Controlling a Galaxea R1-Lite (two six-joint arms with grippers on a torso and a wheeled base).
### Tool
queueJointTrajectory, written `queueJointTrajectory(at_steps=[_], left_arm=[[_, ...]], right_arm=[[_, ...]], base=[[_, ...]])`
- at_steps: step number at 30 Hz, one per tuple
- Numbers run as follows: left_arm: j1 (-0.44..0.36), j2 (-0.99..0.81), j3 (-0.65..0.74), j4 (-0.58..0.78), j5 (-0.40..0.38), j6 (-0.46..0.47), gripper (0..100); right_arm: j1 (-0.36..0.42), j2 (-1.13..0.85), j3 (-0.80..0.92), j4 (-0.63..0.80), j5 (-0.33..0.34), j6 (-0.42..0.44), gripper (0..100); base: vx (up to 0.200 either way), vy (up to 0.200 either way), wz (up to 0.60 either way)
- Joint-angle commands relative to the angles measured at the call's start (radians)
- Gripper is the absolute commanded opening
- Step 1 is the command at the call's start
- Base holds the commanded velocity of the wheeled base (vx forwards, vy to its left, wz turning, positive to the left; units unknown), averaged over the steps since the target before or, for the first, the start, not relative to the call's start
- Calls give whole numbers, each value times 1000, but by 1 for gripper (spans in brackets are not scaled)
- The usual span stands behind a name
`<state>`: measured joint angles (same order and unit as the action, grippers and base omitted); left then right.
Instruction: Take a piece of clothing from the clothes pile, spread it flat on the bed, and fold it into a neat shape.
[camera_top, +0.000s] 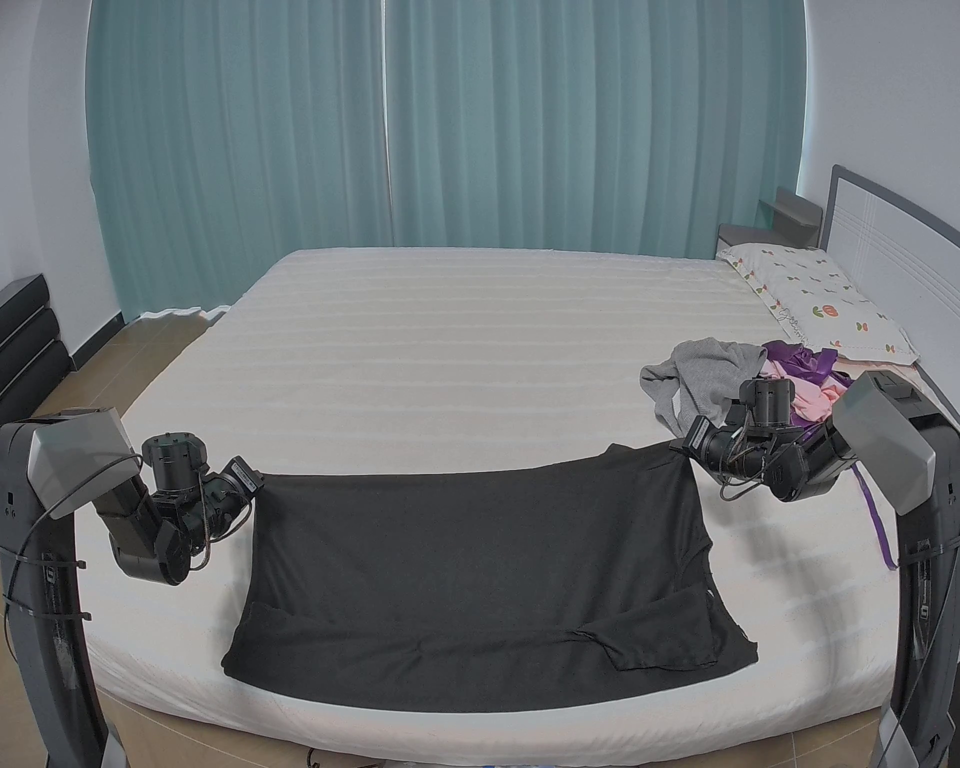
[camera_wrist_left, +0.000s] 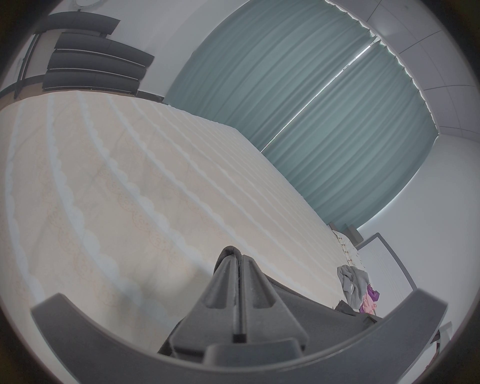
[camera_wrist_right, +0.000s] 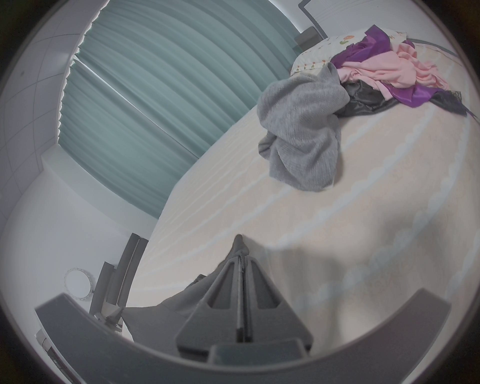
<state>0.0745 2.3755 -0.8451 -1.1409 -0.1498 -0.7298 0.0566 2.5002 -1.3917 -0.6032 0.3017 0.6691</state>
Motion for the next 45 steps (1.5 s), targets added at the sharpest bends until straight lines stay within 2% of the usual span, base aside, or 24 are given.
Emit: queueJointTrajectory(at_steps=[1, 8, 17, 28, 32, 35, 41, 45], left_arm=[[-1, -1, 3, 1, -1, 1, 0], [-2, -10, 58, 0, -1, 46, 0], [2, -90, 133, -11, -4, 47, 0], [2, -93, 192, -22, -7, 49, 0], [1, -101, 228, -43, -7, 50, 0], [1, -105, 268, -74, -11, 59, 0], [5, -102, 362, -163, -19, 78, 0], [8, -105, 429, -224, -20, 76, 0]], right_arm=[[3, -3, 23, 6, 0, -6, 0], [-3, -37, 69, 8, 8, -16, 0], [-4, -139, 192, -10, 56, -43, 0], [-3, -132, 339, -144, 79, -69, 0], [-3, -147, 379, -150, 89, -77, 0], [-6, -162, 415, -152, 97, -115, 0], [-14, -207, 510, -155, 114, -171, 0], [-14, -228, 577, -196, 120, -177, 0]], base=[[0, 0, 0], [0, 0, 0], [0, 0, 0], [0, 0, 0], [0, 0, 0], [0, 0, 0], [0, 0, 0], [0, 0, 0]])
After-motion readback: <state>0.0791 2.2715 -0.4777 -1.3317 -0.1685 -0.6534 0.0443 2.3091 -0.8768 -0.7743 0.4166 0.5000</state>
